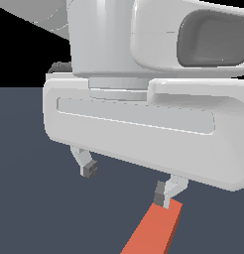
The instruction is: Insert the peg into the horizontal hole in a box.
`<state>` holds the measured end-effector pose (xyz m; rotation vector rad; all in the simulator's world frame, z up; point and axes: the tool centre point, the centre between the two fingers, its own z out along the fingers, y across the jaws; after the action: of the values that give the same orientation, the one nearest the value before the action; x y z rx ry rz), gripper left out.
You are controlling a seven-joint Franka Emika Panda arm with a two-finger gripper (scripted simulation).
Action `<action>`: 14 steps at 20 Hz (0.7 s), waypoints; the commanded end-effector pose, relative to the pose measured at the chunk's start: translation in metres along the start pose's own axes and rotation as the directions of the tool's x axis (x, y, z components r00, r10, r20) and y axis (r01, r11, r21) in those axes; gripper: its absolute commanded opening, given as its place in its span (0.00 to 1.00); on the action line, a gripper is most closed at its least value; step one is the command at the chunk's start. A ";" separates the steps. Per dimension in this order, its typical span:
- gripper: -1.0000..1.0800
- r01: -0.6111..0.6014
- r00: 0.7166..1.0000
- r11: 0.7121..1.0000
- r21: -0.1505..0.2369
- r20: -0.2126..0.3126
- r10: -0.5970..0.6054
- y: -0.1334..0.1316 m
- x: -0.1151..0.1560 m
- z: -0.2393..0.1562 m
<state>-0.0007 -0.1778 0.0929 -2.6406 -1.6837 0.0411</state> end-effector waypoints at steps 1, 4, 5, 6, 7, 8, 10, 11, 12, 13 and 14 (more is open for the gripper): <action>0.96 -0.088 0.996 0.996 -0.008 -0.007 0.088 0.011 -0.033 0.010; 0.96 -0.165 0.986 0.986 -0.014 -0.014 0.165 0.018 -0.062 0.018; 0.96 -0.184 0.983 0.983 -0.015 -0.015 0.184 0.019 -0.070 0.020; 0.96 -0.200 0.980 0.980 -0.016 -0.017 0.200 0.020 -0.076 0.022; 0.96 -0.213 0.977 0.977 -0.017 -0.018 0.212 0.020 -0.081 0.024; 0.96 -0.223 0.975 0.975 -0.017 -0.020 0.222 0.021 -0.085 0.025; 0.96 -0.234 0.972 0.972 -0.018 -0.021 0.234 0.021 -0.090 0.026; 0.96 -0.236 0.972 0.972 -0.018 -0.021 0.235 0.021 -0.090 0.026; 0.96 -0.230 0.973 0.973 -0.017 -0.019 0.229 0.021 -0.089 0.026; 0.96 -0.230 0.973 0.973 -0.017 -0.019 0.229 0.021 -0.089 0.026; 0.96 -0.230 0.973 0.973 -0.017 -0.019 0.229 0.021 -0.089 0.027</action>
<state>-0.0205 -0.2681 0.0675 -2.8278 -1.3705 0.0044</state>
